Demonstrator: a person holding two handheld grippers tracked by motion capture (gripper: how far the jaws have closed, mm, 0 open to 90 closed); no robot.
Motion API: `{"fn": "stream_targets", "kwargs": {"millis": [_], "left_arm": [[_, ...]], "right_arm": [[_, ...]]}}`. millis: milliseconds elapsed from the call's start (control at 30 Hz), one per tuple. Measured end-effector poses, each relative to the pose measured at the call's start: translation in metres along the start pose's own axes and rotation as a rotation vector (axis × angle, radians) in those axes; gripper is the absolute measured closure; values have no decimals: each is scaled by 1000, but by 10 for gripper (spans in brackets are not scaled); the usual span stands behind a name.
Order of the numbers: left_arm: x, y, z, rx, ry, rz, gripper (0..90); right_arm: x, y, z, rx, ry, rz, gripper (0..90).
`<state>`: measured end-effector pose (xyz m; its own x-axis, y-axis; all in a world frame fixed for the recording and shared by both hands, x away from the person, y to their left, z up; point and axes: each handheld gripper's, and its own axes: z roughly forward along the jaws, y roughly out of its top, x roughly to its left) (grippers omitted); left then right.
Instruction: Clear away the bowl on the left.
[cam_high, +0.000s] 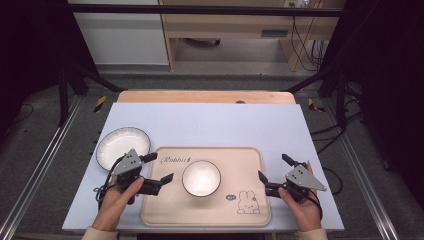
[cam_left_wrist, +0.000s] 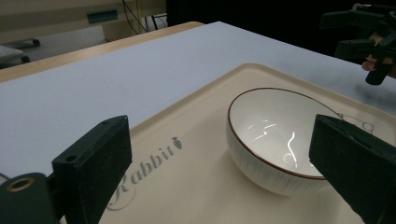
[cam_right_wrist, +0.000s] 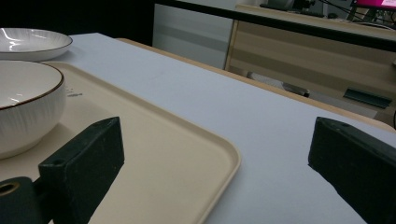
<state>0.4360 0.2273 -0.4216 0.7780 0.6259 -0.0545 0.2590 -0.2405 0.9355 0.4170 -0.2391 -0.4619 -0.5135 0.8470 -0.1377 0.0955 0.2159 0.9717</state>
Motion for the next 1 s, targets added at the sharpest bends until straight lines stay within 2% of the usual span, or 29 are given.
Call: {"fn": "stream_targets", "kwargs": {"millis": [100, 333, 567, 767, 1000], "left_arm": [[5, -3, -7, -8, 19, -2, 58], [21, -15, -21, -28, 71, -36, 59], [32, -23, -35, -55, 96, -57, 59], [41, -26, -51, -90, 119, -66, 58], [53, -38, -69, -95, 166, -62, 59]], "right_arm": [[0, 0, 0, -1, 0, 0, 37], [0, 0, 0, -1, 1, -1, 37], [0, 0, 0, -2, 1, -1, 38], [0, 0, -1, -1, 1, -1, 37], [0, 0, 0, 0, 2, -1, 37]]}}
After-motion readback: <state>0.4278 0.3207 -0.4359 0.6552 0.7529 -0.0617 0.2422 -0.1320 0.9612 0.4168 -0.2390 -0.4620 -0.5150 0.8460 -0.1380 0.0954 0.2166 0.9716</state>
